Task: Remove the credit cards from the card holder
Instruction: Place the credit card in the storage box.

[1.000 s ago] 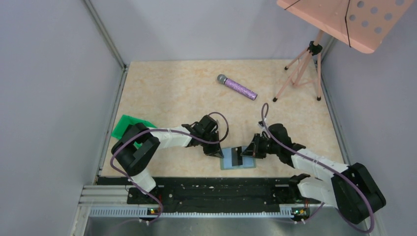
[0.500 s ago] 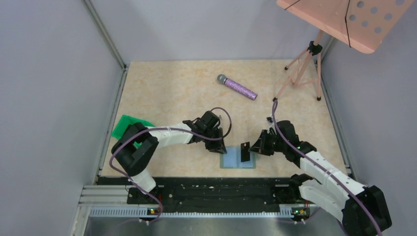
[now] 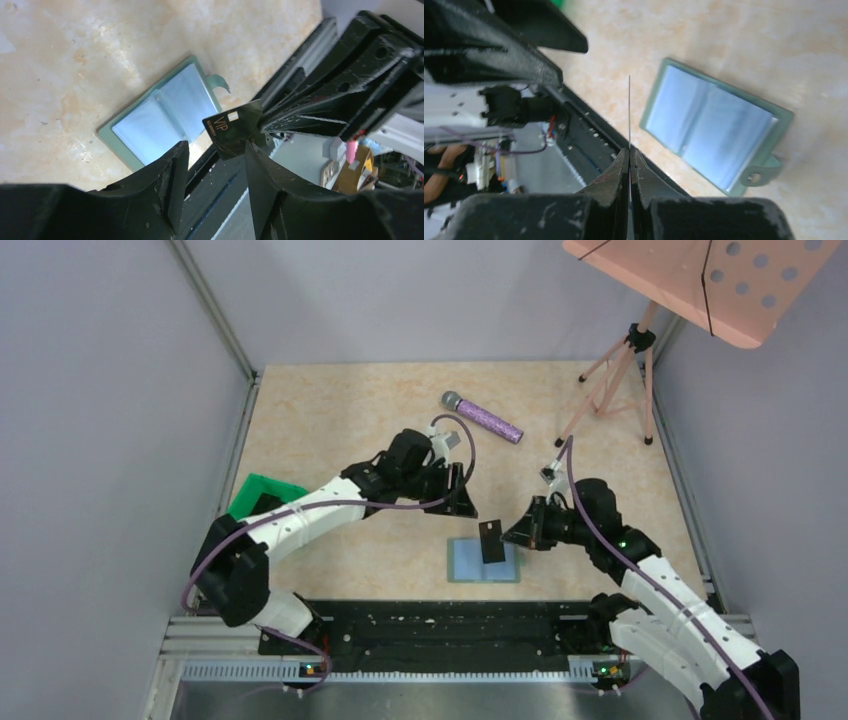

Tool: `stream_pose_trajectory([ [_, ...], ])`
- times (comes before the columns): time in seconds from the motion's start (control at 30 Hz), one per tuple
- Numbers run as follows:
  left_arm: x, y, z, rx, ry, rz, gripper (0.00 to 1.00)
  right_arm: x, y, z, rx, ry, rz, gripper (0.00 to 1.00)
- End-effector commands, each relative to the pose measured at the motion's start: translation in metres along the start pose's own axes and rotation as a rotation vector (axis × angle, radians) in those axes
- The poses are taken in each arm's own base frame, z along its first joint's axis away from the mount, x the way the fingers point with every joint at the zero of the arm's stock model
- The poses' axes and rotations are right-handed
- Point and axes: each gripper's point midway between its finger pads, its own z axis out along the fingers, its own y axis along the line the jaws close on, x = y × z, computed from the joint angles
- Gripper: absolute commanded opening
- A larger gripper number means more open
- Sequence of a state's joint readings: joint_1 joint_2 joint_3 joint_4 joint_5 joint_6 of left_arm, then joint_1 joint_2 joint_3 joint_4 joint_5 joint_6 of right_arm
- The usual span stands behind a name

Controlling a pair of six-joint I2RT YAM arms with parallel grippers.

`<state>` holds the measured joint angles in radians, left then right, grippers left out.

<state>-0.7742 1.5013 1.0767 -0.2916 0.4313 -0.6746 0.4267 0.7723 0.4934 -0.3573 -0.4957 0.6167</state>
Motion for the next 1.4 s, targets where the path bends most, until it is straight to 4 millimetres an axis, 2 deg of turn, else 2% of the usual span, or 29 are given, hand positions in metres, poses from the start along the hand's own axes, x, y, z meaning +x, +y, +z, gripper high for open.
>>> stream_pose_trajectory([
  [0.0,-0.009,-0.034,-0.04,0.19,-0.029,0.165,0.51,-0.013,0.06,-0.019,-0.292,-0.022,-0.123,0.0],
  [0.17,0.001,-0.049,-0.062,0.277,0.02,0.204,0.5,-0.006,0.082,-0.026,-0.447,-0.007,-0.155,0.0],
  [0.27,0.011,-0.054,-0.066,0.328,0.066,0.198,0.5,-0.001,0.089,-0.028,-0.513,0.017,-0.172,0.0],
  [0.4,0.027,-0.064,-0.071,0.426,0.156,0.177,0.47,0.007,0.088,-0.029,-0.537,0.053,-0.164,0.0],
  [0.57,0.033,-0.067,-0.074,0.465,0.197,0.174,0.48,0.012,0.088,-0.031,-0.553,0.071,-0.17,0.0],
  [0.87,0.034,-0.057,-0.059,0.439,0.245,0.12,0.43,0.021,0.088,-0.03,-0.604,0.107,-0.156,0.0],
  [1.37,0.044,-0.058,-0.049,0.477,0.298,0.124,0.38,0.025,0.086,-0.026,-0.623,0.132,-0.129,0.0],
])
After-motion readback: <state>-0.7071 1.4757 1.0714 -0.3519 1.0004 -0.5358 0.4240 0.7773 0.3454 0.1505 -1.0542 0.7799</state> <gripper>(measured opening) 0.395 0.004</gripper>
